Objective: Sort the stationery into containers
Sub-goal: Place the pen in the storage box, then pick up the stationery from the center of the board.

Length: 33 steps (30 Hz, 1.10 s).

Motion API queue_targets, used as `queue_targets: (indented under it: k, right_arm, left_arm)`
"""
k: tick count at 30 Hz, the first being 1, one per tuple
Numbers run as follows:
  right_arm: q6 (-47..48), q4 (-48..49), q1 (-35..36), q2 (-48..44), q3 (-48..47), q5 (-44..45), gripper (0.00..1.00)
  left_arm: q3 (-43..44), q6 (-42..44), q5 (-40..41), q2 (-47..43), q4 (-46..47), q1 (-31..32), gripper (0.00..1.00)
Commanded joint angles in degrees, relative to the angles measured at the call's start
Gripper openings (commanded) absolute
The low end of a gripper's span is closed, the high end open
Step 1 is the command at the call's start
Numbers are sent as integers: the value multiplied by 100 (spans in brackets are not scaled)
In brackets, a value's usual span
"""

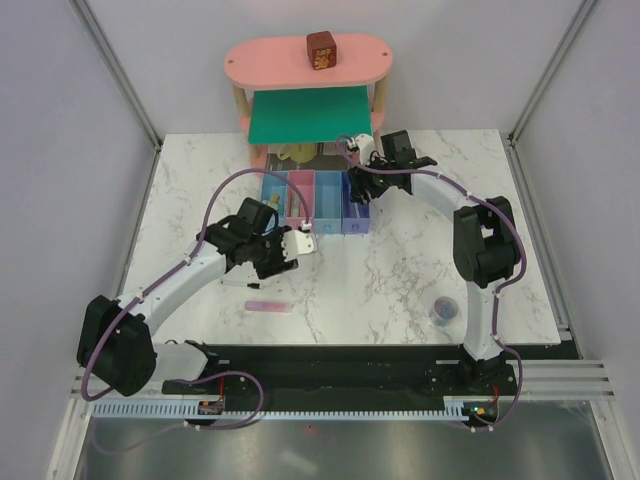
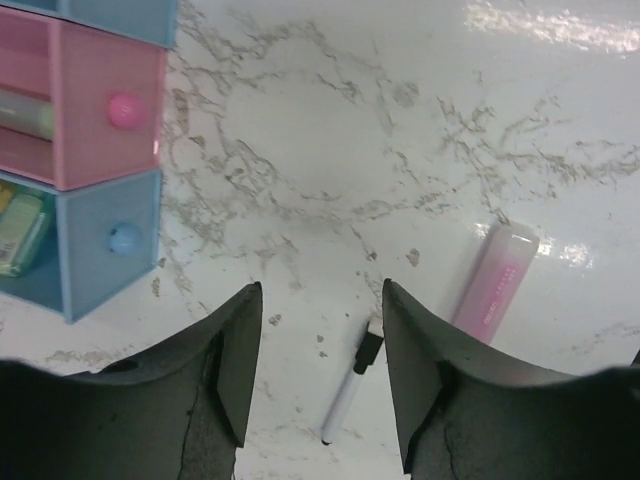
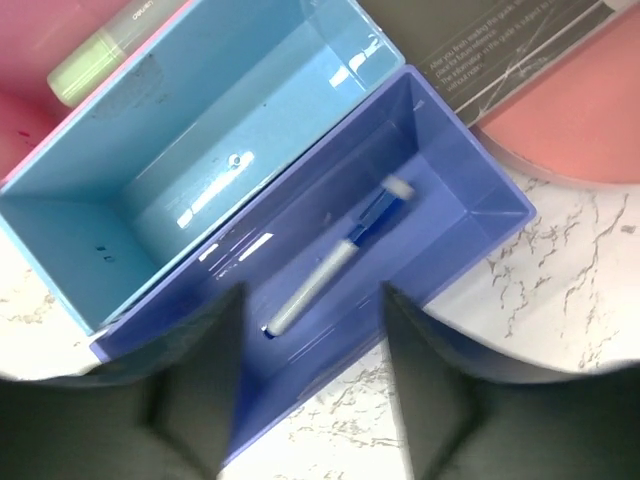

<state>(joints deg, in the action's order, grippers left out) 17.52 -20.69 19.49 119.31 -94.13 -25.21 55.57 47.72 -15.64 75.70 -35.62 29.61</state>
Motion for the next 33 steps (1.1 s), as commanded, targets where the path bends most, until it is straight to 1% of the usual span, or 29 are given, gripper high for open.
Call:
queue_targets:
  k: [1,2,6,13,15,19,24,28,33]
  right_arm:
    - [76,144,-24,-311,0,-27,84]
    - [76,135,-15,-329,-9,-45,98]
    - [68,56,-24,-609,-27,-63,98]
    - [76,-225,-6,-1251,35,-151,98]
    - [111,-374,-6,-1496,44,-177,98]
    - [243,-533,-6,-1945,149,-54,98]
    - [533,-664,-15,-2542,562,253,98]
    - [683,-744,-15,-2842,808,447,98]
    - [700,-866,-24,-3062,878,517,98]
  left_arm:
    - [-301,658,-36,-511,-419,-16,59]
    - [-362,720,-36,-556,-489,-16,59]
    - [-792,1018,17,-846,-797,-16,60]
    - [-1425,1257,-1,-1119,-877,-16,63]
    - [-1636,1309,17,-1084,-868,-16,65]
    - [-1944,1318,35,-952,-789,-16,66]
    - [-2200,1301,96,-829,-561,-16,66]
    - [-2366,1283,96,-706,-350,-7,67]
    - [-2569,1275,96,-460,-25,-16,61]
